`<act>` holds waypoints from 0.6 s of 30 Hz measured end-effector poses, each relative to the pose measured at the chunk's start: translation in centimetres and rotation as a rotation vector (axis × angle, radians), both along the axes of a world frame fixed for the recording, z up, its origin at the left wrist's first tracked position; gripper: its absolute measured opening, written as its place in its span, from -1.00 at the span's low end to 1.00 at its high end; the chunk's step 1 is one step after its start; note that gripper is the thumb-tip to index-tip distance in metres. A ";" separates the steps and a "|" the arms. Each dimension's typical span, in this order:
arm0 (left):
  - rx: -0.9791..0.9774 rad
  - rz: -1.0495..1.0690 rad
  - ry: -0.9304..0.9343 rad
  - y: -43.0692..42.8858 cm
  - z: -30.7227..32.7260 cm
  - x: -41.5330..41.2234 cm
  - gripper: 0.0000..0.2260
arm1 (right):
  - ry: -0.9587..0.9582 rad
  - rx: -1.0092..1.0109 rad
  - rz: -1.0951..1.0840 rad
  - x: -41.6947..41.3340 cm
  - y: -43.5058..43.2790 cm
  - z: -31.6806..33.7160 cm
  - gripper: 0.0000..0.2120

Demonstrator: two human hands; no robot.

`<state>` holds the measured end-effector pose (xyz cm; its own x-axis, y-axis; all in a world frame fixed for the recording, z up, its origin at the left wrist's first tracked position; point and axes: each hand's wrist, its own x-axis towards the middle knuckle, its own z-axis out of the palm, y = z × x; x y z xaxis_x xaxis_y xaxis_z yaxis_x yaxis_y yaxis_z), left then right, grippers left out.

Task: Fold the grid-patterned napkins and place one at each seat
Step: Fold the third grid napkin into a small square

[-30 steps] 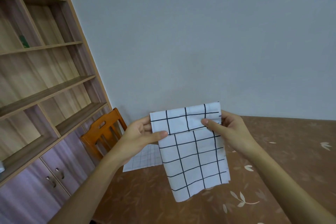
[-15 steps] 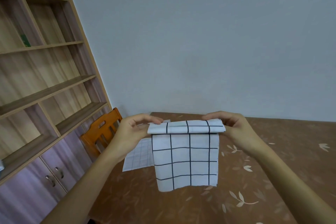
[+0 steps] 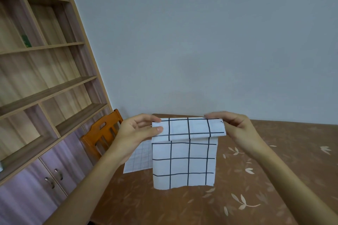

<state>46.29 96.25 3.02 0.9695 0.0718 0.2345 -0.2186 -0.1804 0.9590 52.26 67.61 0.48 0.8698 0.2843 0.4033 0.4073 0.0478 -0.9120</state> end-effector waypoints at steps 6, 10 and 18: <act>-0.125 0.017 -0.050 0.0 0.3 -0.4 -0.67 | 0.343 0.143 0.202 0.3 1.0 -0.4 -0.53; -0.158 0.015 -0.061 0.0 0.4 -0.5 -0.60 | 0.247 -0.017 0.176 -0.3 1.4 -1.3 -0.51; -0.082 -0.042 0.063 -0.4 -0.6 -1.2 -0.73 | 0.131 0.111 0.046 -1.2 2.2 0.0 -0.85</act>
